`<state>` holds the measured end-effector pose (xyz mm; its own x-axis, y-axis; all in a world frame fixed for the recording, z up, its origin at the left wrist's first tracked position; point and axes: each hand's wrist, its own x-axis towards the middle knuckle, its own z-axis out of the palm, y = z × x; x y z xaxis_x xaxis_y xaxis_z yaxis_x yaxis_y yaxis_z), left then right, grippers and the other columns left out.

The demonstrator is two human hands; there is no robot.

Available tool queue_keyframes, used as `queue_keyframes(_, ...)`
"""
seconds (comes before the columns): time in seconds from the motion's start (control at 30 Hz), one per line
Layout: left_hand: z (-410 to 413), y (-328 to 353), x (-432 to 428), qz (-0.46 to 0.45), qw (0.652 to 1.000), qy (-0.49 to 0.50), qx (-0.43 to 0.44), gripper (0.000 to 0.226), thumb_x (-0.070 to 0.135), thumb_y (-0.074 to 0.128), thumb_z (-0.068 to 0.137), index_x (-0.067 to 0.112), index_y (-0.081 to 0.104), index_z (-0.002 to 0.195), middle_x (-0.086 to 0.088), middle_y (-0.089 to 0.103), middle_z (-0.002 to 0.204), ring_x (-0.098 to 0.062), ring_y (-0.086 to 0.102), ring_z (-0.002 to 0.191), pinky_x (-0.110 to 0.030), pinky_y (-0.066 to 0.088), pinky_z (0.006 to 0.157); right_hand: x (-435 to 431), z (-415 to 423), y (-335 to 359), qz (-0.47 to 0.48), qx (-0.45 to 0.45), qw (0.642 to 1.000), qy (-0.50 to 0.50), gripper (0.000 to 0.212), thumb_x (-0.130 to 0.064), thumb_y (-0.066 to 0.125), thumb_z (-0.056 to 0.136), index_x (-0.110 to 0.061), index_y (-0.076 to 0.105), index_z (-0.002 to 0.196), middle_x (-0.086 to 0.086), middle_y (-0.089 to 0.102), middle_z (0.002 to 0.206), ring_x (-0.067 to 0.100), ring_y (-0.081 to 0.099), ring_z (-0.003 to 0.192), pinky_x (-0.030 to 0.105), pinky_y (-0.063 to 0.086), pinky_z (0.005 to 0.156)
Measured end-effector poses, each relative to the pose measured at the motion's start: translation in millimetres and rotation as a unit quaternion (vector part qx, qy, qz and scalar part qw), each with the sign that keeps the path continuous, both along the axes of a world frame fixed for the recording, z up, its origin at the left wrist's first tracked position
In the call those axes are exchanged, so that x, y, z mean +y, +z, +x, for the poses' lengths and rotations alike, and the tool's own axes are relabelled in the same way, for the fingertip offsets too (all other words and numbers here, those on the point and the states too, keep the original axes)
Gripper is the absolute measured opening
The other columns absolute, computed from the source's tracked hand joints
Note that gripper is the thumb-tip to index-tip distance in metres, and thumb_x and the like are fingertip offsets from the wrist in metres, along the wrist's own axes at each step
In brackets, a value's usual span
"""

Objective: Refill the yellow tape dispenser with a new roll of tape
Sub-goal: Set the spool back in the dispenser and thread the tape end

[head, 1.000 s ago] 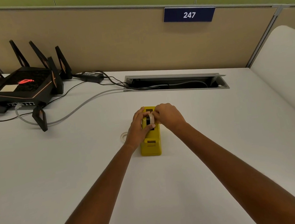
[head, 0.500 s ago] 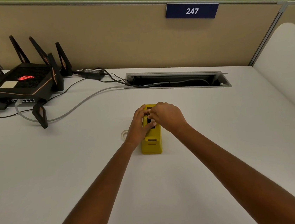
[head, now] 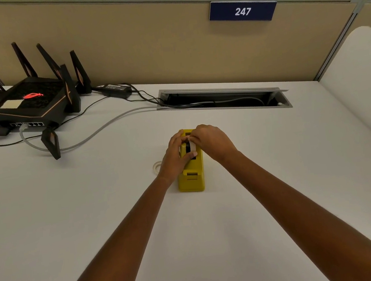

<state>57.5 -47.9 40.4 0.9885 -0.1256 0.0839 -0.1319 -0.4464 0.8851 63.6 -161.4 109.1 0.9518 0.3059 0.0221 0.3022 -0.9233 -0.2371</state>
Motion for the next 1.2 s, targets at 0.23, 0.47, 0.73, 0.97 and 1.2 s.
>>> queue_keyframes(0.23, 0.4, -0.2, 0.4, 0.005, 1.000, -0.004, 0.001, 0.060, 0.017, 0.060, 0.083, 0.007, 0.032, 0.134, -0.009, 0.025, 0.150, -0.026, 0.031, 0.134, -0.035, 0.034, 0.105, -6.9, -0.9, 1.2, -0.006, 0.022, 0.999, 0.031, 0.031, -0.018, 0.038, 0.097, -0.001, 0.060, 0.112, 0.020, 0.059, 0.115, 0.030, 0.056, 0.104, 0.033, 0.044, 0.088)
queue_keyframes(0.47, -0.7, 1.8, -0.5, 0.003, 1.000, -0.003, 0.004, 0.059, 0.016, 0.060, 0.083, 0.007, 0.032, 0.134, -0.009, 0.024, 0.150, -0.026, 0.030, 0.135, -0.037, 0.033, 0.106, -12.0, -0.3, -6.9, -0.021, -0.033, 0.997, 0.067, 0.032, -0.022, 0.037, 0.097, -0.003, 0.060, 0.109, 0.018, 0.062, 0.110, 0.028, 0.057, 0.099, 0.033, 0.046, 0.083)
queue_keyframes(0.73, -1.4, 1.5, -0.5, 0.005, 1.000, -0.002, 0.002, 0.059, 0.016, 0.060, 0.083, 0.008, 0.032, 0.134, -0.010, 0.024, 0.150, -0.028, 0.030, 0.135, -0.039, 0.034, 0.107, -16.9, -0.6, -14.6, -0.033, -0.064, 0.992, 0.102, 0.027, -0.019, 0.046, 0.094, -0.003, 0.058, 0.112, 0.018, 0.062, 0.114, 0.027, 0.057, 0.102, 0.031, 0.045, 0.086)
queue_keyframes(0.97, -1.2, 1.0, 0.0, 0.009, 1.000, 0.000, 0.005, 0.060, 0.017, 0.060, 0.083, 0.008, 0.031, 0.135, -0.010, 0.025, 0.150, -0.028, 0.031, 0.134, -0.038, 0.034, 0.106, -17.3, 0.9, -10.5, 0.001, -0.041, 0.996, 0.080, 0.030, -0.019, 0.039, 0.097, -0.002, 0.060, 0.109, 0.019, 0.064, 0.109, 0.027, 0.058, 0.097, 0.032, 0.045, 0.083)
queue_keyframes(1.2, -2.4, 1.9, -0.9, 0.005, 1.000, 0.000, -0.003, 0.054, 0.017, 0.061, 0.083, 0.008, 0.036, 0.131, -0.009, 0.025, 0.150, -0.026, 0.031, 0.134, -0.036, 0.034, 0.105, -21.4, 5.1, -5.0, -0.002, 0.013, 0.996, 0.086, 0.030, -0.019, 0.040, 0.097, -0.005, 0.058, 0.116, 0.017, 0.062, 0.117, 0.027, 0.057, 0.105, 0.030, 0.044, 0.088)
